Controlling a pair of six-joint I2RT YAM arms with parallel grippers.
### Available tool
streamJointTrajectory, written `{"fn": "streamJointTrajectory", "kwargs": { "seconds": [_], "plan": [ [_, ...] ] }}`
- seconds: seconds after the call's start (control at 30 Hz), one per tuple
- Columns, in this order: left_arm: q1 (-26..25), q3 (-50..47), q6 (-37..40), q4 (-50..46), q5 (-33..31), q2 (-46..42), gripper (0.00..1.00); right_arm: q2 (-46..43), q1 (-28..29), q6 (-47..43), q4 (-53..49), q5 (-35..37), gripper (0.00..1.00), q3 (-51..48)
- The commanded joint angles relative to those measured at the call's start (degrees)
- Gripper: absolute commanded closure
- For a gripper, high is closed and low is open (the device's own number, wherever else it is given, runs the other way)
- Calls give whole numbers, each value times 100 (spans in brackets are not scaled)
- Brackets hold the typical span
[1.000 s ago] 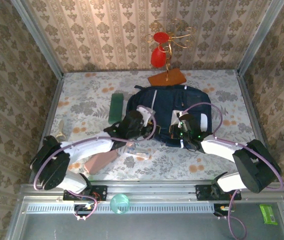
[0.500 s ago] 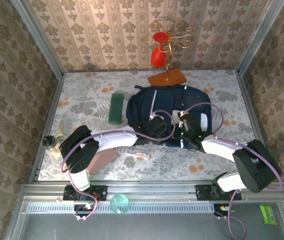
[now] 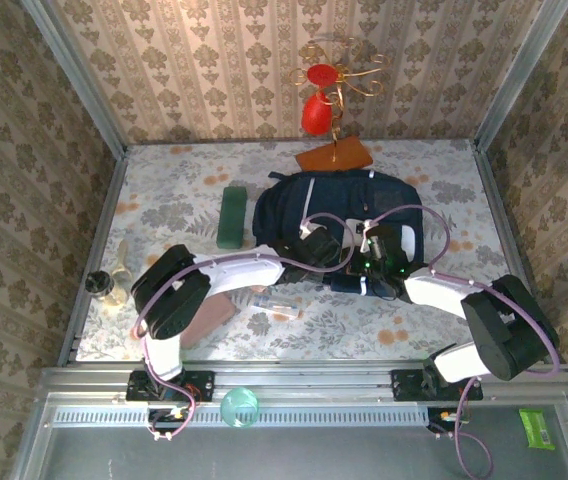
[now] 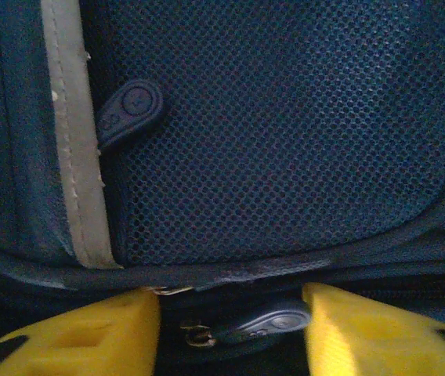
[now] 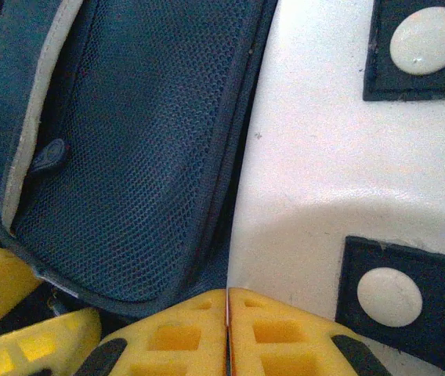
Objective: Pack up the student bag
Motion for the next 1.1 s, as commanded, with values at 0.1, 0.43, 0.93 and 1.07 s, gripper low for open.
{"fn": "streamJointTrajectory", "kwargs": {
  "seconds": [0.1,0.43,0.93,1.07],
  "plan": [
    [104,147,203,-122,-409,-74,68,143,-121,90,38,-14,88,-155],
    [206,-234,560,336,-193,-627,87,165,-138,104,30,-6,88,-167],
    [405,-757,492,668,344,-960,100,154,-149,89,-5,-29,88,-135],
    [405,-1006,582,860,73,-1122,100,62,-149,-41,-110,-144,81,-84]
  ]
}}
